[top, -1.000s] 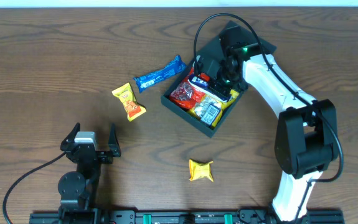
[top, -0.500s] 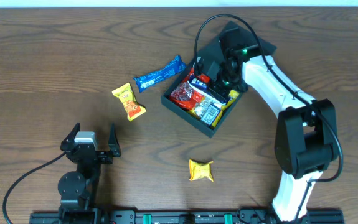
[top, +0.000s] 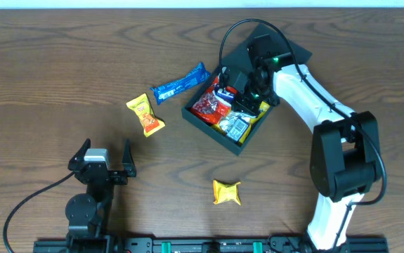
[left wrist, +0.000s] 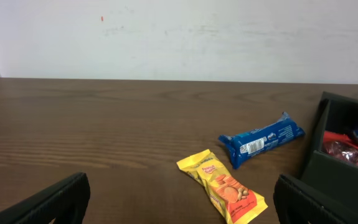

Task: Pack container
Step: 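Open the right gripper to release the blue bar in the box, then move the right gripper down to the small yellow packet on the table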

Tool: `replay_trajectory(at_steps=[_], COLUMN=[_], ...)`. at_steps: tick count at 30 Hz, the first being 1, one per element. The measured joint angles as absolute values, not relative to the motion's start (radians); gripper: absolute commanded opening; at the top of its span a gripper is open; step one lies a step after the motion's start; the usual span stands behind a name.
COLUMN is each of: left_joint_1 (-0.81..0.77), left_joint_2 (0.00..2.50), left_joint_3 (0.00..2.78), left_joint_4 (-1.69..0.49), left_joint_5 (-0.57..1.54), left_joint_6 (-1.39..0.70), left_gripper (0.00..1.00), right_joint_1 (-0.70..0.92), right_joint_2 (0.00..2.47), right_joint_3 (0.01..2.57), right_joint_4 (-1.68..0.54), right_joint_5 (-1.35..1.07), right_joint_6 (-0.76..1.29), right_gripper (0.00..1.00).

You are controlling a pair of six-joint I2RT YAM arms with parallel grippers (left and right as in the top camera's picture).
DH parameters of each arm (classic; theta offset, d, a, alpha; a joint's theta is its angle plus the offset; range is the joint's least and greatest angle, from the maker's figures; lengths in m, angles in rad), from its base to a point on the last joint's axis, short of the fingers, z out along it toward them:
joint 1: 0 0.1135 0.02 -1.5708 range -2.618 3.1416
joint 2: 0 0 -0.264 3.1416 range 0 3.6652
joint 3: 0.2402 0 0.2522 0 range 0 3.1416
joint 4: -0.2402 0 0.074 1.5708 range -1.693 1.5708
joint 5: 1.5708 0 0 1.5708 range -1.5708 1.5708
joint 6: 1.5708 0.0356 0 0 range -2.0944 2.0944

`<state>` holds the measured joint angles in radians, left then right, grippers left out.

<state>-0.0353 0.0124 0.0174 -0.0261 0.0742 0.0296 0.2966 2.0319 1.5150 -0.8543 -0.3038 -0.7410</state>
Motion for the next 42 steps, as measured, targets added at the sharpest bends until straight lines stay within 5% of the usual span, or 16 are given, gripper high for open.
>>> replay_trajectory(at_steps=[7,10,15,27,30,36,38,42], left_joint_1=[-0.035,-0.035,-0.035,-0.035,-0.035,-0.035,-0.035,-0.035], left_joint_2=[0.012,0.012,0.012,0.012,0.012,0.012,0.012,0.012], left_joint_3=[0.017,0.017,0.017,0.017,0.017,0.017,0.017,0.017], left_joint_4=[-0.026,-0.026,-0.026,-0.026,-0.026,-0.026,-0.026,-0.026], left_joint_5=[0.074,0.074,0.074,0.074,0.074,0.074,0.074,0.074], left_joint_6=[0.030,0.030,0.030,0.030,0.030,0.030,0.030,0.030], left_gripper=[0.95,0.95,0.95,0.95,0.95,0.95,0.95,0.95], right_joint_1=[0.303,0.315,0.351,0.539,0.616,0.751,0.801,0.846], right_joint_2=[1.976,1.916,1.840,1.691,1.691,1.659,1.628,1.552], right_joint_3=[1.515,1.515,1.515,1.515,1.515,1.488,1.450,1.308], right_joint_4=[-0.875,-0.881,-0.907,-1.039,-1.107,-1.190,-1.200,-1.185], right_joint_5=[-0.303,-0.300,-0.272,0.013,0.081,0.115,0.134,0.166], right_joint_6=[-0.726,-0.708,-0.636,-0.249,-0.191,-0.113,-0.063,0.071], right_gripper=[0.45,0.21,0.03,0.02,0.28,0.61,0.80,0.90])
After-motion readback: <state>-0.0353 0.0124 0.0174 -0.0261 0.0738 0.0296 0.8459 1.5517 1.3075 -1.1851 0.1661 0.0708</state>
